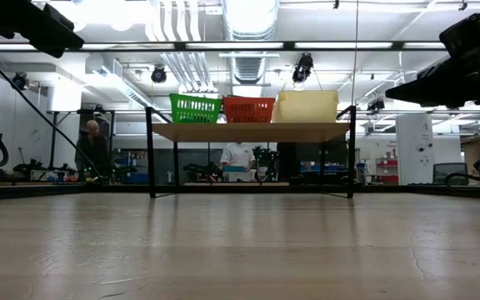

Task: Pick & Place Office Desk Supplies
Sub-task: Return to Home Position

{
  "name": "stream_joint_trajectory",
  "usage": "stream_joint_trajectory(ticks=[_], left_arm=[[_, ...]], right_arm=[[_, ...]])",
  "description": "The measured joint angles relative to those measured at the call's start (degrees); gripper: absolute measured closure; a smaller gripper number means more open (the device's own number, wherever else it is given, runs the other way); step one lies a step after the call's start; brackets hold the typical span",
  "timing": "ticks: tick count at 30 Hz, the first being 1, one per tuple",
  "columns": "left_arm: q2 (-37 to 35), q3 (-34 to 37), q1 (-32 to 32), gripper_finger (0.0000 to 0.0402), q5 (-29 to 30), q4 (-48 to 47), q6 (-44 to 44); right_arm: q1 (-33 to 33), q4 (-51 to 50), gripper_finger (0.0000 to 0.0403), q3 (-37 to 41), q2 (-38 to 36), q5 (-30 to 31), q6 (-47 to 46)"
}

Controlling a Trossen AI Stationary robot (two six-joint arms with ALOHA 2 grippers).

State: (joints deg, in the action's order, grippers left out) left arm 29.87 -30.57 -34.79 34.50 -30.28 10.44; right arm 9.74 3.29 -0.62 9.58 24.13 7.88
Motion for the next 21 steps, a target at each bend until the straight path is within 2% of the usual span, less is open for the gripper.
stream_joint_trajectory(ticks=[17,21], left_arm=[[0.0,0.0,0.0,0.0261,0.0,0.3,0.3],[0.0,0.0,-0.1,0.0261,-0.2,0.9,4.6]], right_arm=[[0.0,0.0,0.0394,0.0,0.0,-0.1,-0.2],[0.0,0.0,0.0394,0.0,0.0,-0.1,-0.2]])
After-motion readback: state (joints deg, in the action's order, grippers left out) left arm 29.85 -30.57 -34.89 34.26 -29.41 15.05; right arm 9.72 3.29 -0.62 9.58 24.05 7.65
